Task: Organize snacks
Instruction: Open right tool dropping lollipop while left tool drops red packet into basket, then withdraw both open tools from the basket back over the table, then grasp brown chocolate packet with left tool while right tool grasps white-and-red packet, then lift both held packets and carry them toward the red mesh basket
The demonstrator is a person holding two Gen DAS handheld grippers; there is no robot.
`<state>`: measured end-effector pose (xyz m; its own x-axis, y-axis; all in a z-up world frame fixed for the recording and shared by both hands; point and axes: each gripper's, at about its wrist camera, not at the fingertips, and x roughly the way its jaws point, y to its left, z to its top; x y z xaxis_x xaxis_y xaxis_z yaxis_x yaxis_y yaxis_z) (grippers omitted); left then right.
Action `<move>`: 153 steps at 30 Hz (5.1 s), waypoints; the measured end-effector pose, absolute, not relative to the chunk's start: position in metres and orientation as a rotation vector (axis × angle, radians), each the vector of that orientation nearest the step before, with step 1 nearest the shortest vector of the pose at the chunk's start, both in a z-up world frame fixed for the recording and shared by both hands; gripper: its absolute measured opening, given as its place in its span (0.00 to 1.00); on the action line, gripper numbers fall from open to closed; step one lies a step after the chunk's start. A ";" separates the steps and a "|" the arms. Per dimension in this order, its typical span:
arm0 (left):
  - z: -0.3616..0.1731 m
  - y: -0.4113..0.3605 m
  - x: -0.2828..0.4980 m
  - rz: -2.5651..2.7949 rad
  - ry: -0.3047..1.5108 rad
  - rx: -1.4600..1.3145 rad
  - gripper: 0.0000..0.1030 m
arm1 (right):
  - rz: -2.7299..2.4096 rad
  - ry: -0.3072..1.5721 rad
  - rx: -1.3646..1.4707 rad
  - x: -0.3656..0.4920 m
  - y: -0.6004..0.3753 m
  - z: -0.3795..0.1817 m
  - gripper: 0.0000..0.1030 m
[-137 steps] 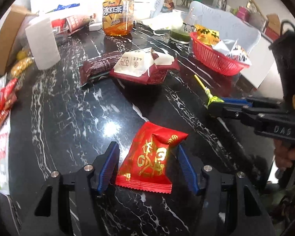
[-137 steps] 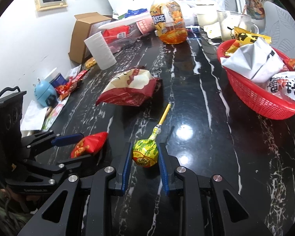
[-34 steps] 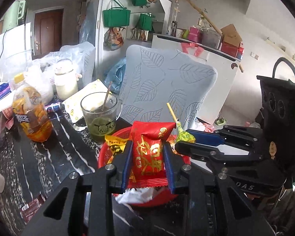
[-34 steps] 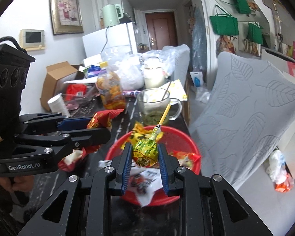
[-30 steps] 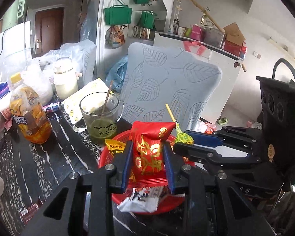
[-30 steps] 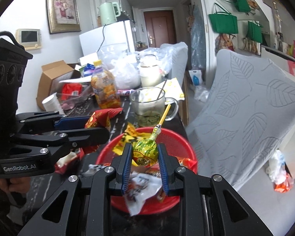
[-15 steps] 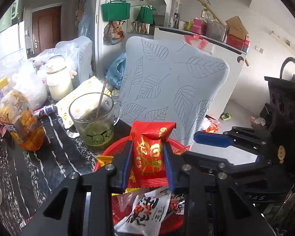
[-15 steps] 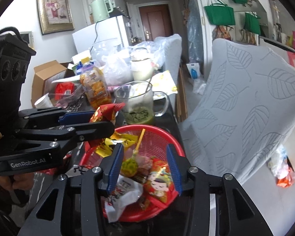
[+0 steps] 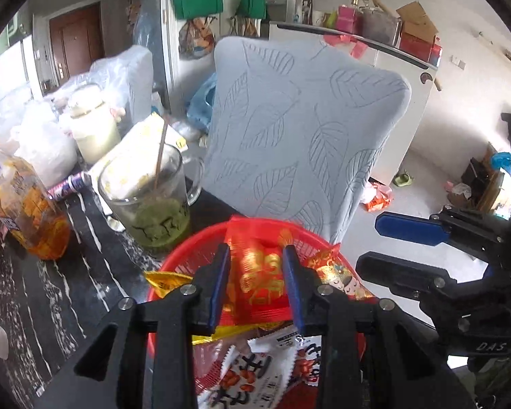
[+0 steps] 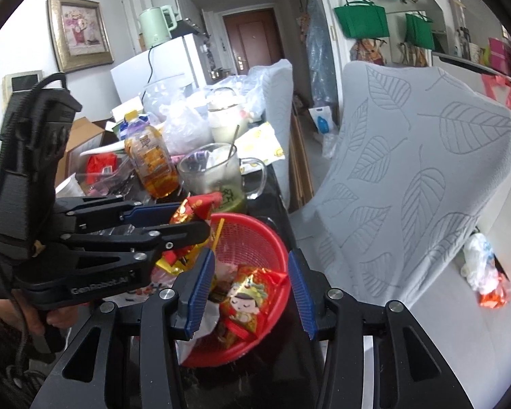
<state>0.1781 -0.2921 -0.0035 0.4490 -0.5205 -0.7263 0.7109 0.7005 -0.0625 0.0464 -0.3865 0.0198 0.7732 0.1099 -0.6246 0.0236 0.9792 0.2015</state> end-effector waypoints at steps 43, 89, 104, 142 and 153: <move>0.047 -0.122 0.102 -0.544 0.648 0.165 0.59 | 0.199 0.602 0.097 0.008 -0.247 0.057 0.49; -0.040 0.038 0.125 -0.405 0.867 -0.058 0.59 | 0.304 0.822 0.056 0.083 -0.115 -0.025 0.95; -0.060 0.025 0.194 -0.445 0.901 -0.005 0.59 | 0.354 0.969 0.055 0.134 -0.111 -0.069 0.71; -0.092 -0.026 0.179 -0.605 0.972 0.239 0.48 | 0.265 0.993 0.122 0.108 -0.147 -0.065 0.66; -0.090 -0.032 0.115 -0.574 1.016 0.215 0.45 | 0.271 0.991 0.113 0.058 -0.155 -0.064 0.65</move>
<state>0.1147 -0.0318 -0.0896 0.3953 -0.3510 -0.8489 0.5451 0.8334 -0.0908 0.0582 -0.1554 -0.0637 0.5179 0.2766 -0.8095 -0.1743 0.9606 0.2167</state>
